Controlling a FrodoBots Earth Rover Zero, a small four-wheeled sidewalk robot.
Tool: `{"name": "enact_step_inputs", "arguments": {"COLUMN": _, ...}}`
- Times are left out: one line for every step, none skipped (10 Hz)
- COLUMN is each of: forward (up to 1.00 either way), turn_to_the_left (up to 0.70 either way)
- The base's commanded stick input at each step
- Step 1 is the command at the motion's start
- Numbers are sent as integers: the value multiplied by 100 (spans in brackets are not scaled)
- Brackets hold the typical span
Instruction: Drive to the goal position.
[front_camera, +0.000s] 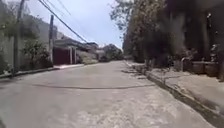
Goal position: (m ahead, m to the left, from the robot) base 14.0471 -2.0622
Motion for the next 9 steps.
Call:
{"name": "enact_step_inputs", "arguments": {"forward": 100, "turn_to_the_left": -26}}
{"name": "enact_step_inputs", "arguments": {"forward": 100, "turn_to_the_left": -9}}
{"name": "enact_step_inputs", "arguments": {"forward": 100, "turn_to_the_left": 7}}
{"name": "enact_step_inputs", "arguments": {"forward": 100, "turn_to_the_left": 10}}
{"name": "enact_step_inputs", "arguments": {"forward": 100, "turn_to_the_left": 10}}
{"name": "enact_step_inputs", "arguments": {"forward": 100, "turn_to_the_left": 10}}
{"name": "enact_step_inputs", "arguments": {"forward": 100, "turn_to_the_left": 10}}
{"name": "enact_step_inputs", "arguments": {"forward": 100, "turn_to_the_left": 10}}
{"name": "enact_step_inputs", "arguments": {"forward": 100, "turn_to_the_left": 10}}
